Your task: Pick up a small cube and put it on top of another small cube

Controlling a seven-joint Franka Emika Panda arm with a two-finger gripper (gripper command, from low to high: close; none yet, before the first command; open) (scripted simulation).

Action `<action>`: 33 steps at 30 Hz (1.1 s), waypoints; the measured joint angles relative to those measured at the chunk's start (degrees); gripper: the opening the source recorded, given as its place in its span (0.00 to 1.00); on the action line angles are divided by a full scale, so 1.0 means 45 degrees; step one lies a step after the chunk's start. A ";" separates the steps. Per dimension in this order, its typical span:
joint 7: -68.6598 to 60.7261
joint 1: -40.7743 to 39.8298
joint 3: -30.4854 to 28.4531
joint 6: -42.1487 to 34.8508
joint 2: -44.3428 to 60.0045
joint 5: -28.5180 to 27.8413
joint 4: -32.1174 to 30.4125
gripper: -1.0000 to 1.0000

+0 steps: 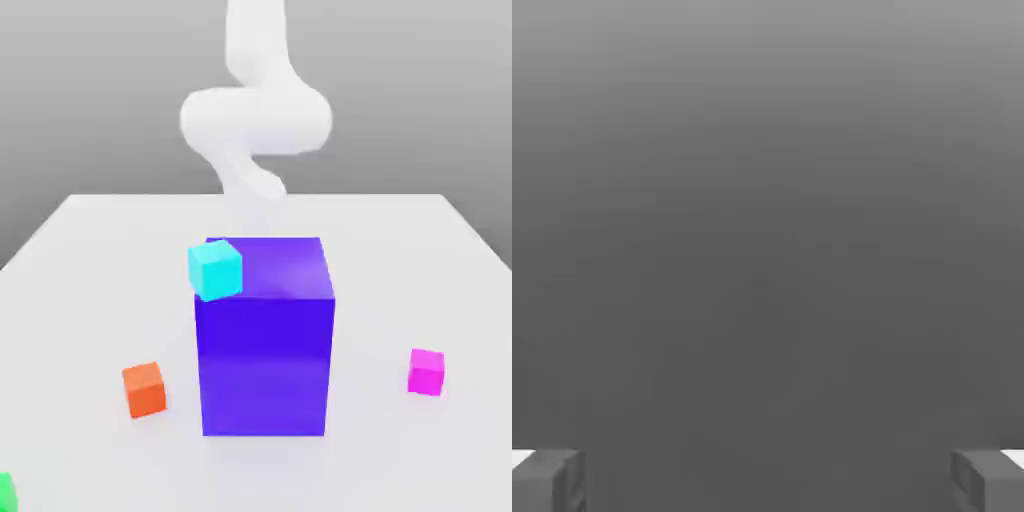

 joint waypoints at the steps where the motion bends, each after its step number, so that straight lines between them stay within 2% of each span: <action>1: -0.0422 0.0396 0.0030 0.0322 0.0506 0.0124 -0.0288 0.50; 10: -0.3682 0.3403 0.0711 0.2915 0.4561 0.0931 -0.2633 0.50; 16: -0.5437 0.4950 0.1638 0.4640 0.7214 0.0931 -0.4182 0.50; 21: -0.5986 0.6340 0.2251 0.6099 0.9438 -0.0336 -0.5464 0.50; 25: -0.5289 0.6861 0.1470 0.7502 1.1276 -0.1668 -0.5398 0.50; 28: -0.4931 0.7516 0.0710 0.8612 1.2653 -0.2135 -0.5146 0.50; 29: -0.4877 0.7650 0.0564 0.8848 1.2945 -0.2196 -0.5091 0.00; 33: -0.4859 0.7649 0.0566 0.8838 1.2944 -0.2215 -0.5091 0.00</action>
